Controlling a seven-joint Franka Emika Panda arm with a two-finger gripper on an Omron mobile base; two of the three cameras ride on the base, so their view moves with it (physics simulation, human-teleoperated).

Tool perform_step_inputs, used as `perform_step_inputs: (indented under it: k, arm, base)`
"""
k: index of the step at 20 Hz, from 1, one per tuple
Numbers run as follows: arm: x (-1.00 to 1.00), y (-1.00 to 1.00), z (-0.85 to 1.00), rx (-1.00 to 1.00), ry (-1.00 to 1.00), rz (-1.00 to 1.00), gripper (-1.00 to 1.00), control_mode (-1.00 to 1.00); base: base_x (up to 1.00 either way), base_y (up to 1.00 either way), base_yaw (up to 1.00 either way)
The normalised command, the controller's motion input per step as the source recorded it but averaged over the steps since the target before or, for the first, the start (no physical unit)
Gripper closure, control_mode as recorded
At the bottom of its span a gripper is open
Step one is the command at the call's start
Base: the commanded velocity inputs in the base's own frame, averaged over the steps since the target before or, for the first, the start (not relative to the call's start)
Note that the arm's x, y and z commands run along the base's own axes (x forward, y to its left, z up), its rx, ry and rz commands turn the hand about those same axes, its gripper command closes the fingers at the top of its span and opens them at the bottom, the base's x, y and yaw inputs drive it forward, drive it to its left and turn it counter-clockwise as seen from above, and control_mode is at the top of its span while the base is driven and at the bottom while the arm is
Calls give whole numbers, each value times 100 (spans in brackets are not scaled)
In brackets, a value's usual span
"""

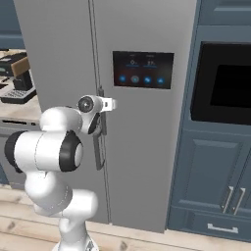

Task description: Take the donut and cake from the fridge and place them on the empty tray on the dining counter.

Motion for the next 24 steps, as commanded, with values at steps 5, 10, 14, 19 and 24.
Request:
perform_step_inputs:
  k: [5,10,14,19,24]
  arm:
    - [39,-2,-8,0,0,0,-100,-100]
    - [56,-2,-12,0,0,0,100,-100]
    - [13,-46,-3,8,8,-6,100,-100]
    - [-56,-100,12,37,54,-30,100,-100]
    - [-88,-100,8,43,52,-29,100,-100]
  base:
    - [0,0,0]
    - [0,0,0]
    - [0,0,0]
    - [0,0,0]
    - [0,0,0]
